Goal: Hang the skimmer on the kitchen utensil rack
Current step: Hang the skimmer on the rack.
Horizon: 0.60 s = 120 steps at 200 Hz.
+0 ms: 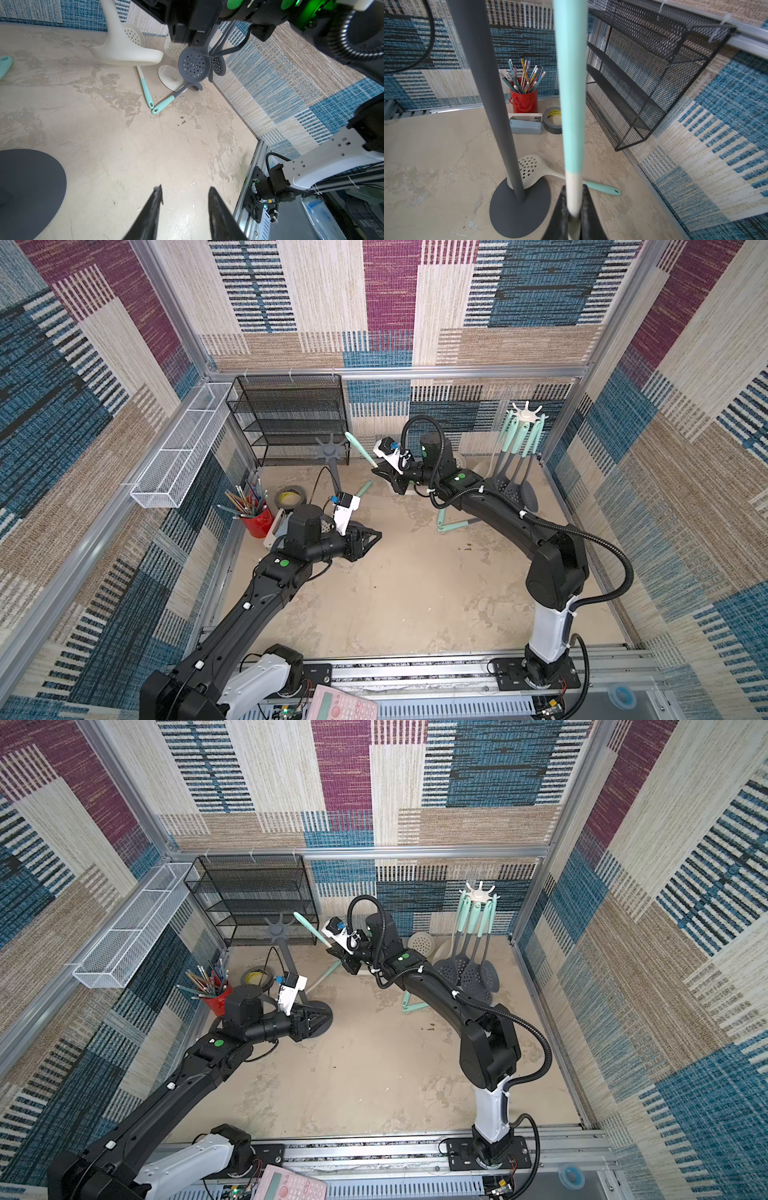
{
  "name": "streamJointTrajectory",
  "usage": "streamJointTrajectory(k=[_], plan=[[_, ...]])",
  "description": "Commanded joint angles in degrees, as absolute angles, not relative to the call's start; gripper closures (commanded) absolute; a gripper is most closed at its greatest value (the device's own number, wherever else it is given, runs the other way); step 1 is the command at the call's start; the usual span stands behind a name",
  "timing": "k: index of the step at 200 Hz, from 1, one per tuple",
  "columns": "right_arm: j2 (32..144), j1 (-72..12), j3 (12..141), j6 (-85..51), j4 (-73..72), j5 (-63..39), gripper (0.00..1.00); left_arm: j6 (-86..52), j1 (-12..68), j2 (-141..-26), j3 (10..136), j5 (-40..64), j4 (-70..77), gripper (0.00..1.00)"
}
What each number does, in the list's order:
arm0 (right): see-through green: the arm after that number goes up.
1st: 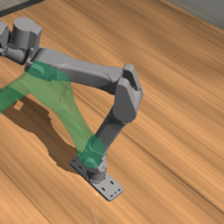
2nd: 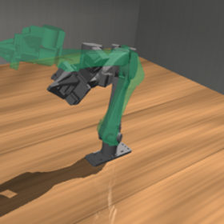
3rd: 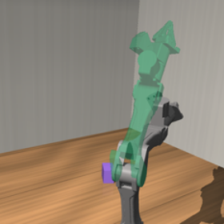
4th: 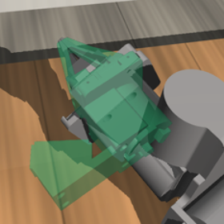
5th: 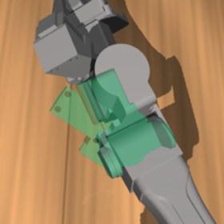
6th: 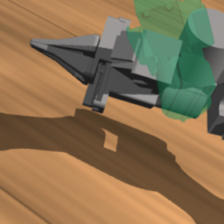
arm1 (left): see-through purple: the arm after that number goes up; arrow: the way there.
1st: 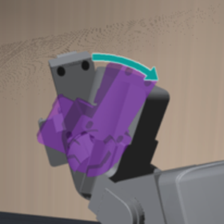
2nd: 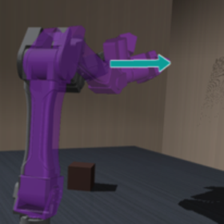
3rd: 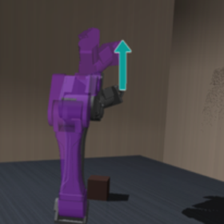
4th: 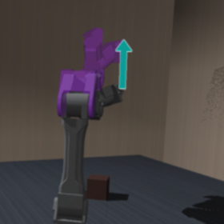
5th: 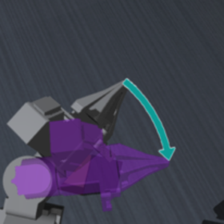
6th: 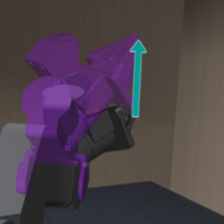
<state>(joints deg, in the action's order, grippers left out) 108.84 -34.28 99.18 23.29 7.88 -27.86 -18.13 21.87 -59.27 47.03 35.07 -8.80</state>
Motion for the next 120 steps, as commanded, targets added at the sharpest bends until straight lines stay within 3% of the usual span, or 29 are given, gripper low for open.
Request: streamJointTrajectory(k=[1,120], plan=[[107.95,-35.01,98.53,23.11,3.31,-24.79,0.99,-19.51,21.78,-59.33,47.00,36.39,-6.86,0.61],[106.93,-36.65,95.62,24.59,0.36,-19.26,0.99,-19.57,21.73,-59.24,47.15,36.61,-6.94,0.61]])
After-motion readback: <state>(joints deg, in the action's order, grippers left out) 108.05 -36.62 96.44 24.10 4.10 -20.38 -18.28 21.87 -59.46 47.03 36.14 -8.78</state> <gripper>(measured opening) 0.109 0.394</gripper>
